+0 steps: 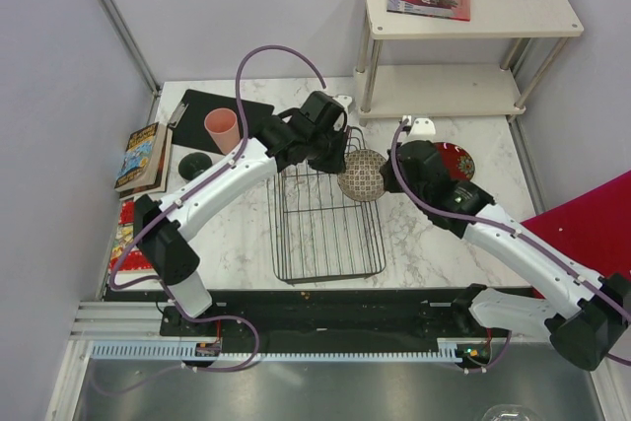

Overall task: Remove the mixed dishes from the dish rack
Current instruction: Pick up the bowl from the dish rack, then place the bowl at the center of the board.

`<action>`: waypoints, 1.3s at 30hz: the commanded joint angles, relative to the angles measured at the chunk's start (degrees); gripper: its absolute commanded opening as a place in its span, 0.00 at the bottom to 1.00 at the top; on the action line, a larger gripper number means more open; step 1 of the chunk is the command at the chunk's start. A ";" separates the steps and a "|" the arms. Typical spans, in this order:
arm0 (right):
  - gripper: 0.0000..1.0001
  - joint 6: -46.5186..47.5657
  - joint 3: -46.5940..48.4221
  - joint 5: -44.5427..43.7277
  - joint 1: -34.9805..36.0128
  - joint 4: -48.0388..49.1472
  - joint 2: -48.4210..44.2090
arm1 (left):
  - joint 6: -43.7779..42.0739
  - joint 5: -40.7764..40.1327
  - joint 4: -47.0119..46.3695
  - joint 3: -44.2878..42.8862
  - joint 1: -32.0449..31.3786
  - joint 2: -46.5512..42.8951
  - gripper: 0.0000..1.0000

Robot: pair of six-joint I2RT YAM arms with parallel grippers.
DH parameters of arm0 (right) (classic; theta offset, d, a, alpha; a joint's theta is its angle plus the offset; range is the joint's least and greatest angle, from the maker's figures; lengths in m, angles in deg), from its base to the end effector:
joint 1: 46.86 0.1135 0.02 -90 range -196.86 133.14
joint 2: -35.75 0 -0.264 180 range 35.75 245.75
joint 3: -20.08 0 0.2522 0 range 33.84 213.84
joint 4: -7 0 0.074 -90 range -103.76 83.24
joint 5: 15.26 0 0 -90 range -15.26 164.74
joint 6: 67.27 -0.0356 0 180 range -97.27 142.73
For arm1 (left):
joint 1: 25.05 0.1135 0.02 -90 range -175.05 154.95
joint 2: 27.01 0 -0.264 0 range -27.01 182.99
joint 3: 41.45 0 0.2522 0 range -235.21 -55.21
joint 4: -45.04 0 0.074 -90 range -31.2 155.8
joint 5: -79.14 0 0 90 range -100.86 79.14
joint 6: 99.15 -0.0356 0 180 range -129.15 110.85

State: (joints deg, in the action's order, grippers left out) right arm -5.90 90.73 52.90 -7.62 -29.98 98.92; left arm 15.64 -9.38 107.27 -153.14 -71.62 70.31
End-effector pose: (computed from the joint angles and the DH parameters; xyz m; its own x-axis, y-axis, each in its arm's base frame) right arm 0.1974 0.1441 0.3292 -0.4959 0.1692 -0.8517 -0.1125 0.9600 0.2562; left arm 0.2547 -0.2704 0.3567 -0.7722 0.2060 -0.6011 0.4561 0.8383 -0.2987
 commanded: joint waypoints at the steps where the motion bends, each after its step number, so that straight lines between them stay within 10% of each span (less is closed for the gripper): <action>1: 0.00 -0.82 -0.02 -2.76 0.13 -0.42 1.16 | 1.57 0.64 -3.11 -2.00 -0.37 -4.24 0.02; 3: 0.00 -1.08 -0.28 -3.46 0.13 -0.42 0.46 | 0.61 -1.29 -3.47 -2.09 -0.28 -4.94 0.02; 14: 0.00 -3.89 2.36 -6.28 -2.32 -2.70 -2.09 | -1.68 -18.76 -5.05 -3.50 1.65 -9.16 0.99; 25: 0.00 -13.21 -8.70 3.10 -22.61 -3.77 -6.92 | 1.39 -25.21 -13.83 12.49 3.06 -20.41 0.99; 39: 0.00 -19.10 -21.55 10.60 -27.03 5.28 -0.43 | 4.20 -21.52 -16.12 24.27 3.06 -24.90 0.99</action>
State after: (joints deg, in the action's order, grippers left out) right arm -21.90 70.42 60.87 -34.50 -33.19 96.85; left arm 16.61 -32.25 94.13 -131.48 -68.71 46.92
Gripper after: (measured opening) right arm 0.036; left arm 0.991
